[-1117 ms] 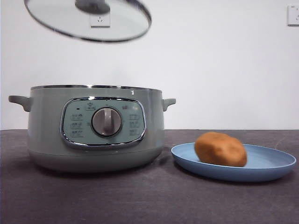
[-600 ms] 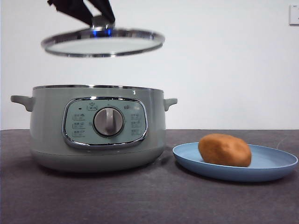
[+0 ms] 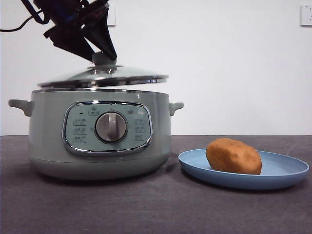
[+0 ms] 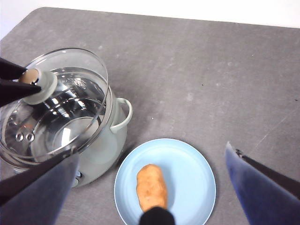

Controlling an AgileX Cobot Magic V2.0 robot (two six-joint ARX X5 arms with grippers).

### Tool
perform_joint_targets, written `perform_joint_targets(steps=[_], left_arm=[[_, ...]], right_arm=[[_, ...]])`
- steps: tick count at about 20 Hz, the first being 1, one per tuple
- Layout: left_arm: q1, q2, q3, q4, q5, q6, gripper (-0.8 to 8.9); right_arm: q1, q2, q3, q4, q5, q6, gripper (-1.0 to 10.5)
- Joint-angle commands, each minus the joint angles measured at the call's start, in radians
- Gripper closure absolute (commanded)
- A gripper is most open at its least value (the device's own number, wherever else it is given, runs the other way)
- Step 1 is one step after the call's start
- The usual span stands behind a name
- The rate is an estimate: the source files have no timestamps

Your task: Take the potato out from the steamer,put the potato on the plate,close the lid

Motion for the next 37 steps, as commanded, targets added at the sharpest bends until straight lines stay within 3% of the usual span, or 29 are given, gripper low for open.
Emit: perform_joint_targets(steps=[1,10,11,13,14,22,29,34,37], left_arm=[[-0.014,-0.011,-0.042,0.027,0.010,-0.006,8.22],[-0.020,-0.011,-0.103,-0.031,-0.029,-0.030,8.00],[-0.020,-0.011,-0.103,-0.029,-0.030,-0.033,6.91],[-0.020,-0.011,-0.103,-0.014,-0.049,-0.063,3.46],[-0.019,-0.011,-0.102,-0.009,-0.058,-0.068,2.68],[-0.018,-0.012,0.023,-0.071,-0.098,-0.077,2.72],[-0.018,-0.012,0.503,-0.583,-0.090,0.006,2.79],[-0.020,-0.012,0.772,-0.908,0.032,0.046,2.79],[-0.028,-0.013,0.792,-0.921,0.048,0.052,2.79]], right_arm=[[0.000,0.000,0.000,0.006,0.003,-0.001,3.9],[0.000,0.000,0.000,0.006,0.002,-0.009,3.9],[0.000,0.000,0.000,0.004,-0.001,-0.009,3.9],[0.000,0.000,0.000,-0.005,-0.003,-0.009,3.9],[0.000,0.000,0.000,-0.007,-0.003,-0.009,3.9],[0.000,0.000,0.000,-0.008,-0.005,-0.008,3.9],[0.000,0.000,0.000,-0.008,-0.008,-0.017,3.9],[0.000,0.000,0.000,-0.013,-0.251,-0.045,3.9],[0.001,0.000,0.000,-0.021,-0.293,-0.059,3.9]])
